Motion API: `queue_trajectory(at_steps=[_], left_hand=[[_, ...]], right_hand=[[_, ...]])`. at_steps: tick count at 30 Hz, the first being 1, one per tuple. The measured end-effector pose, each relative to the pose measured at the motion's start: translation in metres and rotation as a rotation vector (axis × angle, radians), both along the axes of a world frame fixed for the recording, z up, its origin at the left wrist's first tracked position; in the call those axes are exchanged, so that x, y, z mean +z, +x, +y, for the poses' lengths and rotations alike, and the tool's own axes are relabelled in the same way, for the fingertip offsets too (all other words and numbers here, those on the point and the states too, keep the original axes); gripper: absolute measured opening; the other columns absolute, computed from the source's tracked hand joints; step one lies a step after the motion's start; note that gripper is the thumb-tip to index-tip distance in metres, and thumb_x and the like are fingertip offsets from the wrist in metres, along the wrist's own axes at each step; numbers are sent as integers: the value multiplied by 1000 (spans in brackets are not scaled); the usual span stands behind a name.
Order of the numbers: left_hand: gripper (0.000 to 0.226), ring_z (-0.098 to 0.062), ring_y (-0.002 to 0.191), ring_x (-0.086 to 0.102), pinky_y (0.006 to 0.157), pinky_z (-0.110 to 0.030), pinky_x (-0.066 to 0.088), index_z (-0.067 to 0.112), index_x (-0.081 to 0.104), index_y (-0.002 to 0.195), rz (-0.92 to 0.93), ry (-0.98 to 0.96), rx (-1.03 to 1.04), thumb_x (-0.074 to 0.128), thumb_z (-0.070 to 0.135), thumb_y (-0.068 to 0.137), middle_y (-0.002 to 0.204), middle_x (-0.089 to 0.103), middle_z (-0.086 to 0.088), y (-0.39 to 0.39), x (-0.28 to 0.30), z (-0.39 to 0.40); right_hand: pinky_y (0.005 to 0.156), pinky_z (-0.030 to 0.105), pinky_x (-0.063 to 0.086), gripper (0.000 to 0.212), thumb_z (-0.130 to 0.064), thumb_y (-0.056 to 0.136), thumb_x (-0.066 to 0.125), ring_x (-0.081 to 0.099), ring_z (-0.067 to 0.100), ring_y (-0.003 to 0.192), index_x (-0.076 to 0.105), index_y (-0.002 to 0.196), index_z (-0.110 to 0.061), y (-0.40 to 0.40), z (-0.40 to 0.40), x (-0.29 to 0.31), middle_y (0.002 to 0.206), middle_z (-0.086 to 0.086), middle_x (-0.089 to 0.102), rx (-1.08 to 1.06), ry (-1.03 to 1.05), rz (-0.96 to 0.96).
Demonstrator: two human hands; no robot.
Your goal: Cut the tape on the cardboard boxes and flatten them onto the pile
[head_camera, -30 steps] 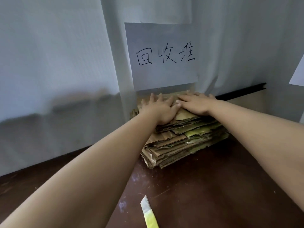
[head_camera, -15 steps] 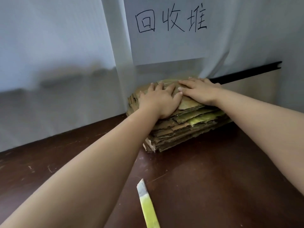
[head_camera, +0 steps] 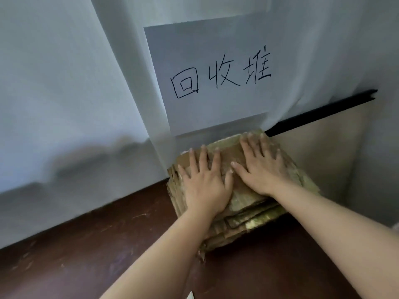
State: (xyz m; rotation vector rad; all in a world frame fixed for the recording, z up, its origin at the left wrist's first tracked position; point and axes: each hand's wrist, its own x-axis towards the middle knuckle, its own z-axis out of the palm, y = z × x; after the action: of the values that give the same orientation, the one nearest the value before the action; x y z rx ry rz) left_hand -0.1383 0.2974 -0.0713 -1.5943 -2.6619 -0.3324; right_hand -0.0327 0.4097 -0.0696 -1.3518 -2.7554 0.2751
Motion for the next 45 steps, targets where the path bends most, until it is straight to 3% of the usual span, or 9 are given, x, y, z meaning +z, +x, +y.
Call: queue_trajectory(at_steps=[12,17,19,22,26,29,35,41,45], left_hand=[[68,-29,149,0,112,-64,9,33,24,151,29,46,62,23,61,89,161,16,-3,-4,-18,10],[66,-22,149,-10,115,-59,0,36,16,151,-68,59,17,23,63,92,162,4,4,-8,-7,5],[65,-18,148,-12,115,-55,-5,35,17,152,-188,72,-3,26,62,93,162,2,7,-13,4,4],[62,-17,148,-12,116,-53,-8,30,19,152,-419,68,0,41,49,97,163,1,5,-22,27,6],[69,-27,148,-15,113,-60,-8,21,15,153,-116,-142,-45,39,52,97,162,-3,-4,-19,51,3],[67,-29,148,-12,113,-61,-7,20,13,153,-29,-166,-50,32,53,99,162,1,-6,-8,62,1],[59,-27,149,-8,113,-61,-8,20,16,153,-45,-80,-62,19,48,102,162,6,-4,-1,78,-9],[56,-25,149,-7,114,-58,-8,21,21,152,-32,-28,-87,22,47,102,162,10,-5,6,88,-17],[49,-24,149,0,117,-56,-2,21,34,146,-5,81,-121,31,41,101,158,24,-4,11,96,-22]], right_hand=[[107,51,26,81,-65,78,-5,-9,26,147,-2,152,-31,-6,-2,-11,161,0,-8,-4,74,-36],[114,46,14,81,-66,90,25,-13,18,147,-2,152,-23,1,1,-5,160,-3,-11,-12,-24,104],[117,44,8,83,-58,91,43,-11,13,147,-1,153,-24,4,5,2,161,-6,-10,-1,-135,246],[119,44,1,70,-50,93,46,-12,14,147,16,151,-26,8,13,18,161,-3,-6,44,-150,269],[118,51,-4,60,-54,97,30,1,24,147,27,149,-25,7,5,40,159,6,12,119,91,12],[117,53,-6,60,-52,99,18,4,23,147,17,152,-23,11,-5,54,160,5,11,115,134,-89],[117,50,-10,62,-52,99,9,-17,23,146,-3,153,-24,24,-12,70,160,2,-15,107,123,-79],[117,49,-9,63,-53,98,11,-14,25,146,1,153,-23,28,-20,82,160,5,-10,111,142,-33],[119,45,2,60,-48,100,23,0,26,148,17,151,-18,28,-26,90,160,12,7,119,134,56]])
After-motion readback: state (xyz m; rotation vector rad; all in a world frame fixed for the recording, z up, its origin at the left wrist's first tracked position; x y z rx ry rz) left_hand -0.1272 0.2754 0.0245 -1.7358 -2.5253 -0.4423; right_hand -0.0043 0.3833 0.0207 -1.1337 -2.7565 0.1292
